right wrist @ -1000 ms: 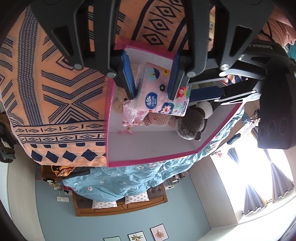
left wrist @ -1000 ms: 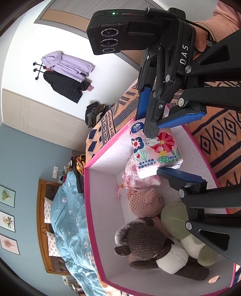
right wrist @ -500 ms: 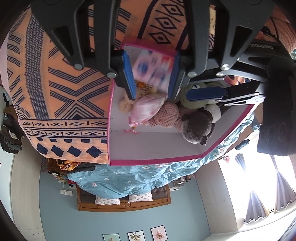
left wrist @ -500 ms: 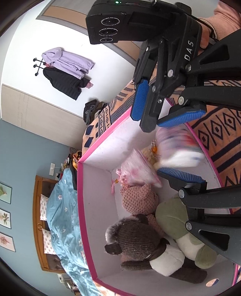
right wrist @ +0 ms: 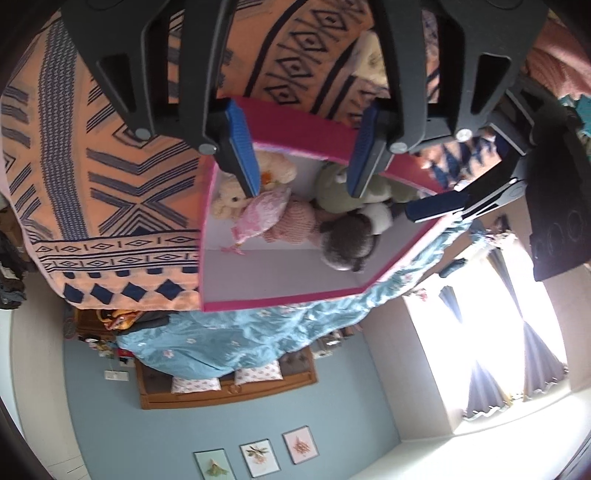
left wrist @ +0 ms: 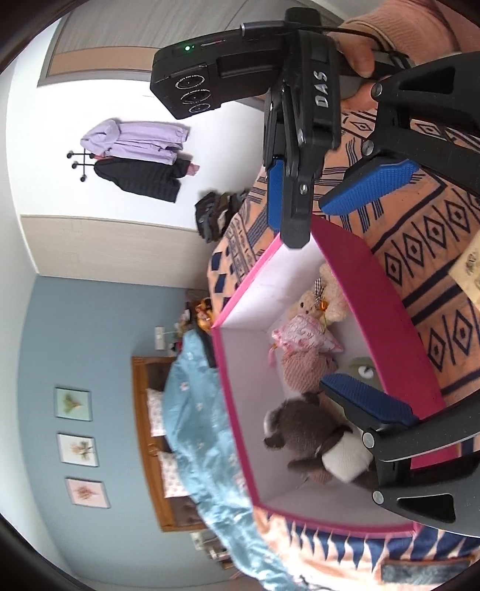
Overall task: Organize objects
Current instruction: 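Withdraw both grippers and move to the cream tissue pack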
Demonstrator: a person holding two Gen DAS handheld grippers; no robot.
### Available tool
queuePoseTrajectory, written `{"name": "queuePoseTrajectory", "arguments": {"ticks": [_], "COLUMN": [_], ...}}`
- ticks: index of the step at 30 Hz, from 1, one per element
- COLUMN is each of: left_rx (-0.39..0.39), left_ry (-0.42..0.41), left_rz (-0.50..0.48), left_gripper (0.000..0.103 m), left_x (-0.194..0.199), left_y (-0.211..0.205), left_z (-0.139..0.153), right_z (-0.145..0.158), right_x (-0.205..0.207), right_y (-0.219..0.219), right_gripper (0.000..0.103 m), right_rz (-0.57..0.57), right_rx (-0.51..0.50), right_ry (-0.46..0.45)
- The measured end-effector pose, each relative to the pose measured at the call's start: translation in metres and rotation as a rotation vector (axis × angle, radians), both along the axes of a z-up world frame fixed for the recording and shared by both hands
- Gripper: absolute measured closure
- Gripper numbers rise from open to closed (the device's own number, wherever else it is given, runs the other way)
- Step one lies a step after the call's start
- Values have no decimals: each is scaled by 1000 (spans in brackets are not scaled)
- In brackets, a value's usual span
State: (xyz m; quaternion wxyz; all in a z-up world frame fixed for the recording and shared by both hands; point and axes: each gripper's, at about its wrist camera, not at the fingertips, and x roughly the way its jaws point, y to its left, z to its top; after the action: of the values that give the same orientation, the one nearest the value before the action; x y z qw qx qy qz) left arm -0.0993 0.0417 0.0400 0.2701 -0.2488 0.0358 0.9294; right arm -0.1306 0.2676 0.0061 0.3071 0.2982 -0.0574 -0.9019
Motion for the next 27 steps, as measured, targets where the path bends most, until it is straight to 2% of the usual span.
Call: {"name": "queuePoseTrajectory", "arguments": {"ticks": [2, 4, 6, 12, 18, 22, 27], "left_rx": [-7, 2, 6, -9, 36, 36, 45], "left_ry": [8, 10, -18, -145, -264, -299, -327], "left_rz": [23, 49, 70, 113, 123, 128, 114], "left_gripper": [13, 13, 13, 13, 13, 13, 15], "left_x": [8, 17, 22, 30, 36, 41, 43], "left_y": [-7, -16, -24, -35, -43, -44, -43], "left_z": [0, -3, -11, -43, -71, -82, -88], "right_z": [1, -1, -5, -43, -79, -93, -98], "right_x": [11, 20, 29, 45, 44, 41, 44], "right_y": [1, 0, -3, -22, -29, -30, -34], "right_gripper": [46, 38, 35, 35, 35, 35, 35], "right_rz": [36, 77, 107, 173, 189, 185, 201], "right_rx": [-28, -44, -43, 18, 11, -2, 4], "right_ry": [1, -7, -20, -117, -230, -281, -294]}}
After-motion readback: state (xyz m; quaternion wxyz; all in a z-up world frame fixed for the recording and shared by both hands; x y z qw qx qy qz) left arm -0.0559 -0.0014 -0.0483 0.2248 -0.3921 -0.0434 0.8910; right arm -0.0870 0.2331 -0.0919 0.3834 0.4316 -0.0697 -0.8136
